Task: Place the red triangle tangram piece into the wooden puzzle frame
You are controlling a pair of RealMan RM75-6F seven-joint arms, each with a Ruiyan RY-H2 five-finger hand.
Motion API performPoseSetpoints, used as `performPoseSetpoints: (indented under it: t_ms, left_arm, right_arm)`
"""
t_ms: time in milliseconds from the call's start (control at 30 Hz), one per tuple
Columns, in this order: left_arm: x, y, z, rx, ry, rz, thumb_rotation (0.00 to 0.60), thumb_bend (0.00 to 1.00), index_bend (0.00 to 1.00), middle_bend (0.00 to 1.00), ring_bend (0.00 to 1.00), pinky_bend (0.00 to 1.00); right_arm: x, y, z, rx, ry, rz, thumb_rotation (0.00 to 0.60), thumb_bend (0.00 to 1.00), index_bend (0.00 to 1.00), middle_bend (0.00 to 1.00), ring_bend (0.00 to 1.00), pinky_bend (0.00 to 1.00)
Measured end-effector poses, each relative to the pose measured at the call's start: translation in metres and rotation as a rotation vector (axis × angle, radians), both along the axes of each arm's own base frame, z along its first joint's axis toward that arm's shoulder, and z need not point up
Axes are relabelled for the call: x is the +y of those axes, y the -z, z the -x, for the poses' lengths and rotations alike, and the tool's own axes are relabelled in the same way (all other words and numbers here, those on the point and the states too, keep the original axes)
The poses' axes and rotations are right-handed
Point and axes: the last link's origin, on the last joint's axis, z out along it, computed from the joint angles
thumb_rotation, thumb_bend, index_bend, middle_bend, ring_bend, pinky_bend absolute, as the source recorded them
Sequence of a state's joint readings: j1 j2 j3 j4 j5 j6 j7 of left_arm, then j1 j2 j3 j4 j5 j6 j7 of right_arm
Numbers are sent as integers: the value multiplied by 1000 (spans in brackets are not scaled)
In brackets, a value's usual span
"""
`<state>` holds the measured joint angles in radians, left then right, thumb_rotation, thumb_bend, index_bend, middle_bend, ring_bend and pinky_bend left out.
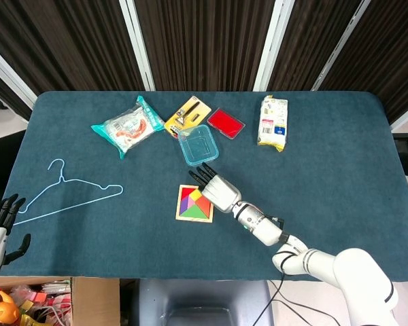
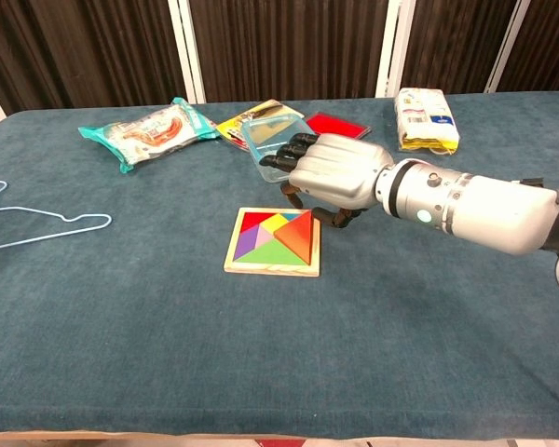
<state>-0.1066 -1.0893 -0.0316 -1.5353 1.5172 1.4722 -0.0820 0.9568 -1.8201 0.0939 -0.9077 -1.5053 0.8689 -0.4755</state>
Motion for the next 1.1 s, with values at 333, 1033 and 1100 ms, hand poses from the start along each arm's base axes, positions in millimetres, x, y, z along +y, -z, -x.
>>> performPoseSetpoints:
  t_ms: [333,1033,1100]
  left_arm:
    - [1,0,0,1,-2,0,600,462,0,0,0,110]
    - [0,0,0,0,2,-3,600,461,0,0,0,110]
    - [-1,0,0,-2,4,-4,600,461,0,0,0,110]
  right_arm:
    - [1,4,2,16,2,-6,600,626,542,46,0,0]
    - [6,-3,2,-2,-27,2,600,626,452,46,0,0]
    - [8,-7,1,-35,-26,11,600,626,395,47,0,0]
